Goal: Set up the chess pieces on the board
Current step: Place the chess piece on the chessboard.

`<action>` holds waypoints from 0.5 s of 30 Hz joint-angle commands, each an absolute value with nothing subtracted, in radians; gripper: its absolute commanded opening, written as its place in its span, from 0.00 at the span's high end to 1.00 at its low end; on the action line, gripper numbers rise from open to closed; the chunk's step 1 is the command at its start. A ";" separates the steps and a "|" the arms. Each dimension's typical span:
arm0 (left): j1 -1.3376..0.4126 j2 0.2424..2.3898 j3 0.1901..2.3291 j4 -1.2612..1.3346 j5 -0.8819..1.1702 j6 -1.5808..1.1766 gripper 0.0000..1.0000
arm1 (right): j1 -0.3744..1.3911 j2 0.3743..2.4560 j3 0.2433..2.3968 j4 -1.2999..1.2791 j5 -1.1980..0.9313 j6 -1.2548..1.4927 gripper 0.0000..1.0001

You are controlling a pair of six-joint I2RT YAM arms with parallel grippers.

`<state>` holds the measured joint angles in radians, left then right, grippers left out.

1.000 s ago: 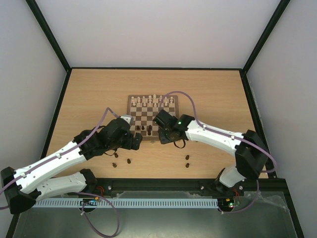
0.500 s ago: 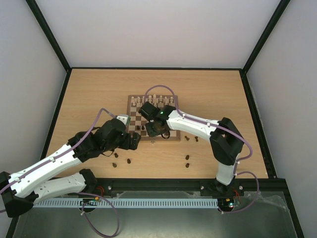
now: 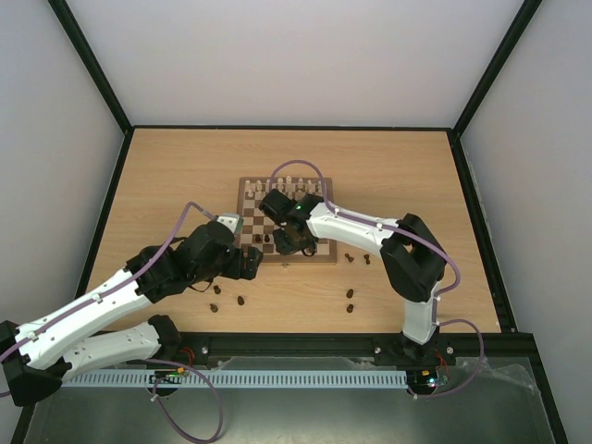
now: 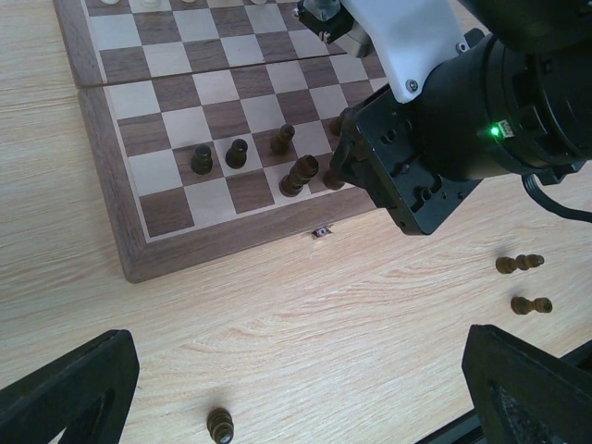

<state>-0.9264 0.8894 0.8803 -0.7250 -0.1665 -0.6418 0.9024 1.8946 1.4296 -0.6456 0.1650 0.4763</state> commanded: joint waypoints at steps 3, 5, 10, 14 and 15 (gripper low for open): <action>-0.930 0.880 0.880 -0.741 -0.183 -0.645 0.01 | 0.892 1.925 1.461 -0.692 0.160 0.455 0.91; -0.930 0.880 0.880 -0.740 -0.184 -0.644 0.01 | 0.890 1.928 1.463 -0.692 0.160 0.453 0.91; -0.930 0.883 0.879 -0.739 -0.187 -0.645 0.01 | 0.890 1.935 1.473 -0.691 0.156 0.448 0.91; -0.930 0.883 0.879 -0.739 -0.188 -0.645 0.01 | 0.890 1.939 1.476 -0.687 0.154 0.445 0.90; -0.930 0.882 0.879 -0.739 -0.189 -0.645 0.01 | 0.890 1.941 1.474 -0.688 0.155 0.445 0.90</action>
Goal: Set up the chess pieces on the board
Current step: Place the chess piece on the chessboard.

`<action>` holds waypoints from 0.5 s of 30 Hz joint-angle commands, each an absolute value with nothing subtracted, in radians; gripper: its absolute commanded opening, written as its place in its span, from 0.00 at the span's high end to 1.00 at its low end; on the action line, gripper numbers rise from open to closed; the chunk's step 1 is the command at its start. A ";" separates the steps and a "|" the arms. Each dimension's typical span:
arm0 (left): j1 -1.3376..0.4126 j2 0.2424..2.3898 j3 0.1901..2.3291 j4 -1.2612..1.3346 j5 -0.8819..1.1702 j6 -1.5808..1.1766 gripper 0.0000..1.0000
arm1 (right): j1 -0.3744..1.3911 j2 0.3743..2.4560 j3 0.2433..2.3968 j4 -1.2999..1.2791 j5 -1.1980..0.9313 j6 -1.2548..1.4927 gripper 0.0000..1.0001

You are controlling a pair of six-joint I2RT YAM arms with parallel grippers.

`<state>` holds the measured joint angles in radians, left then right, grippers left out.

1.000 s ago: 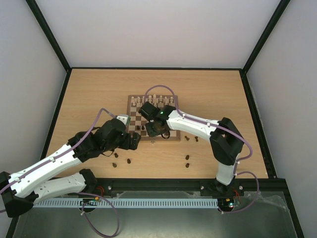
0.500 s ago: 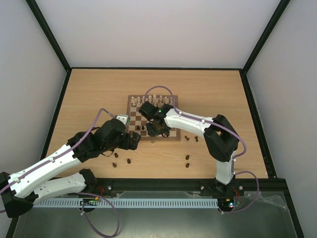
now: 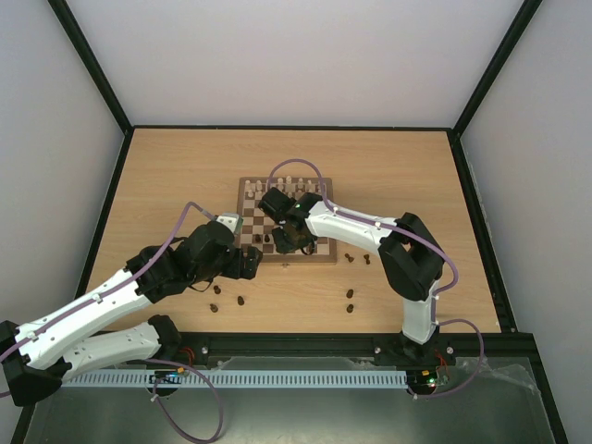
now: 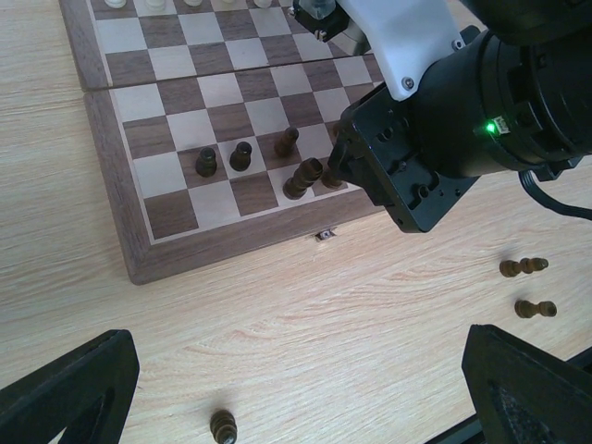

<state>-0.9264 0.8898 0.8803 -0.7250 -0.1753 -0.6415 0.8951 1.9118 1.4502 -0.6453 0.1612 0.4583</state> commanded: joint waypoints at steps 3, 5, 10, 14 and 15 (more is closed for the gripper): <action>-0.930 0.884 0.879 -0.741 -0.189 -0.646 0.01 | 0.889 1.939 1.468 -0.684 0.156 0.445 0.87; -0.930 0.882 0.879 -0.741 -0.189 -0.646 0.01 | 0.888 1.933 1.466 -0.682 0.156 0.445 0.82; -0.930 0.883 0.879 -0.741 -0.192 -0.648 0.01 | 0.890 1.891 1.459 -0.665 0.150 0.443 0.58; -0.930 0.898 0.883 -0.755 -0.205 -0.660 0.01 | 0.889 1.825 1.459 -0.666 0.147 0.442 0.46; -0.930 0.904 0.886 -0.761 -0.205 -0.660 0.01 | 0.889 1.805 1.455 -0.668 0.148 0.443 0.44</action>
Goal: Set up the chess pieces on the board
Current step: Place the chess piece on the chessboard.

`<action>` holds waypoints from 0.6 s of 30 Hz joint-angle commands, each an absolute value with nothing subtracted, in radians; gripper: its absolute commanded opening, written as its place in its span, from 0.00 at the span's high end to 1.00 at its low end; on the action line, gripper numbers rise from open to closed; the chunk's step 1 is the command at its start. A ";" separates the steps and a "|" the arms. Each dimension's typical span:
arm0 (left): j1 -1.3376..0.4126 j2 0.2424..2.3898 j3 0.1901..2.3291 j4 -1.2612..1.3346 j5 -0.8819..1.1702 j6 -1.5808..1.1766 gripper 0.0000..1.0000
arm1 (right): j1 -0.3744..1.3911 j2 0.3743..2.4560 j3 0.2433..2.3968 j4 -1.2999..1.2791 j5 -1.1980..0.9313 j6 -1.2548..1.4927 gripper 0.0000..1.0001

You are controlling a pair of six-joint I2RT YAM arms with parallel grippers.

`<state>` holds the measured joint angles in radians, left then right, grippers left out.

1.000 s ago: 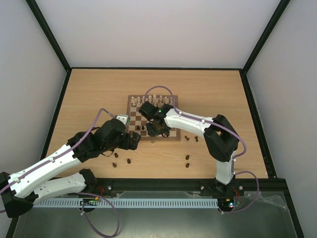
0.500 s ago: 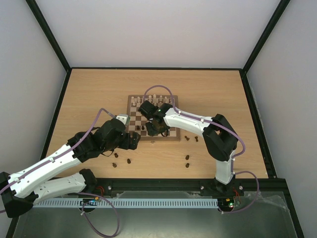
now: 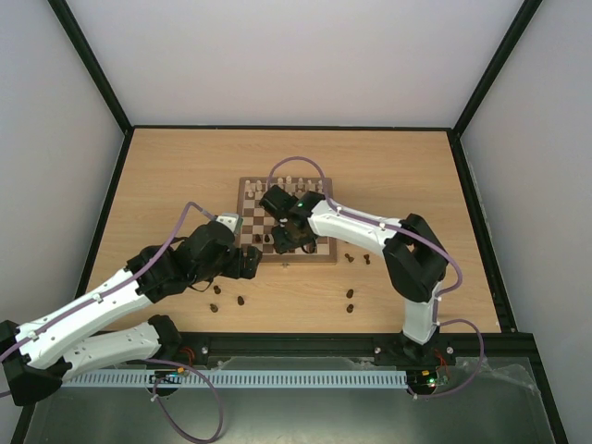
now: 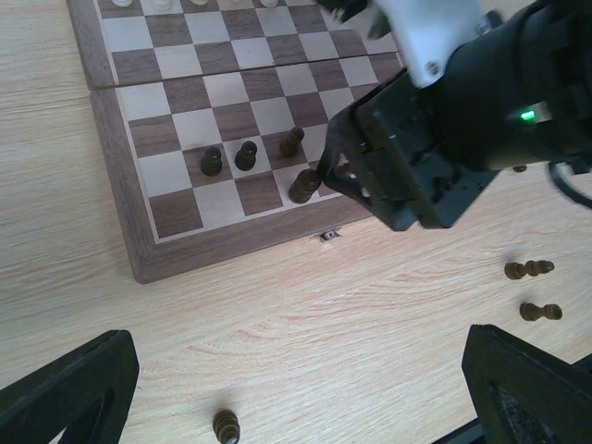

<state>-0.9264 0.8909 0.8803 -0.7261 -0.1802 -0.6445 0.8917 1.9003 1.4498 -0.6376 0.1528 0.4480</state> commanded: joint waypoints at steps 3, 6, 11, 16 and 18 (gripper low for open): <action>-0.930 0.928 0.897 -0.789 -0.190 -0.661 0.01 | 0.889 1.727 1.420 -0.673 0.151 0.450 0.41; -0.931 0.962 0.905 -0.826 -0.173 -0.659 0.01 | 0.889 1.630 1.365 -0.678 0.159 0.466 0.38; -0.955 1.020 0.892 -0.907 -0.137 -0.676 0.01 | 0.888 1.451 1.230 -0.709 0.190 0.491 0.31; -1.035 1.079 0.878 -0.954 -0.139 -0.738 0.01 | 0.889 1.316 1.094 -0.728 0.214 0.526 0.28; -1.070 1.104 0.870 -0.956 -0.143 -0.764 0.01 | 0.889 1.278 1.044 -0.724 0.211 0.537 0.28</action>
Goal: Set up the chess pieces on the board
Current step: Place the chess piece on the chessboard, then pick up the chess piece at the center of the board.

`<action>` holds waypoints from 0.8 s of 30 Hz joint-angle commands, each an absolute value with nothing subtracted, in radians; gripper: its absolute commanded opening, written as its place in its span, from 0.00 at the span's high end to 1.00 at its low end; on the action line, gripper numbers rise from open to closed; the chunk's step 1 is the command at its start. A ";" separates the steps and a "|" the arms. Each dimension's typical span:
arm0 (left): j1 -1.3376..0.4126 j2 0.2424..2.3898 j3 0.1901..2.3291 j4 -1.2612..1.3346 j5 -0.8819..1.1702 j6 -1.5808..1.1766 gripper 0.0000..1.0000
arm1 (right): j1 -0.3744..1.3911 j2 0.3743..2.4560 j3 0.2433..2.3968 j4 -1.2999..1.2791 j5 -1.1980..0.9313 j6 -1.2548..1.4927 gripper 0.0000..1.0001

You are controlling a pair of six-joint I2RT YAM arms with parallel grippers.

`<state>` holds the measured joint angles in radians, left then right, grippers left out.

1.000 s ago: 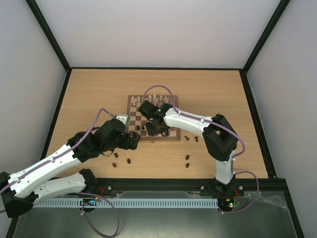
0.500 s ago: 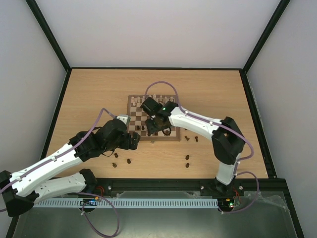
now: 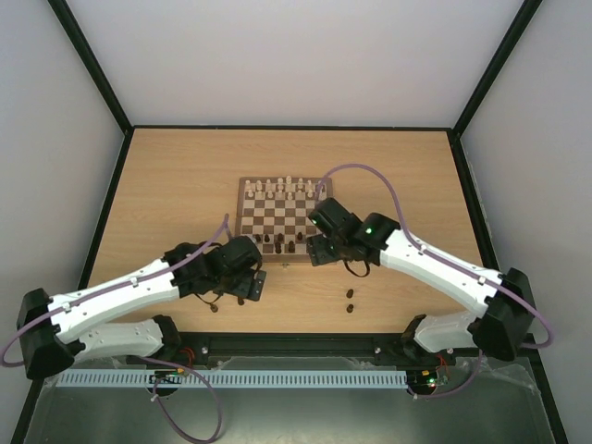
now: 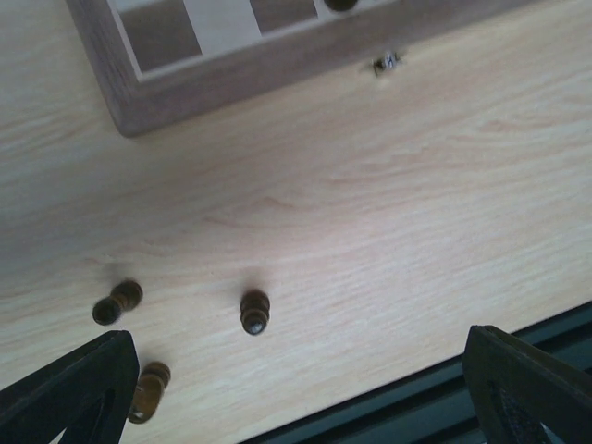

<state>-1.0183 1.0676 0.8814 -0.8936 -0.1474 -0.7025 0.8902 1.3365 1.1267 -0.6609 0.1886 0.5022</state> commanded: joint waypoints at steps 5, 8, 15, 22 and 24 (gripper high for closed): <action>-1.147 1.193 0.848 -0.942 -0.143 -0.826 0.01 | 0.889 1.212 0.973 -0.730 0.219 0.558 0.27; -1.171 1.241 0.841 -0.948 -0.161 -0.854 0.01 | 0.889 1.178 0.942 -0.729 0.221 0.568 0.27; -1.172 1.309 0.801 -0.891 -0.169 -0.876 0.02 | 0.889 1.124 0.922 -0.719 0.192 0.566 0.27; -1.160 1.373 0.757 -0.838 -0.149 -0.874 0.45 | 0.890 1.111 0.918 -0.712 0.170 0.556 0.27; -1.149 1.380 0.750 -0.821 -0.149 -0.869 0.49 | 0.890 1.109 0.917 -0.708 0.163 0.552 0.27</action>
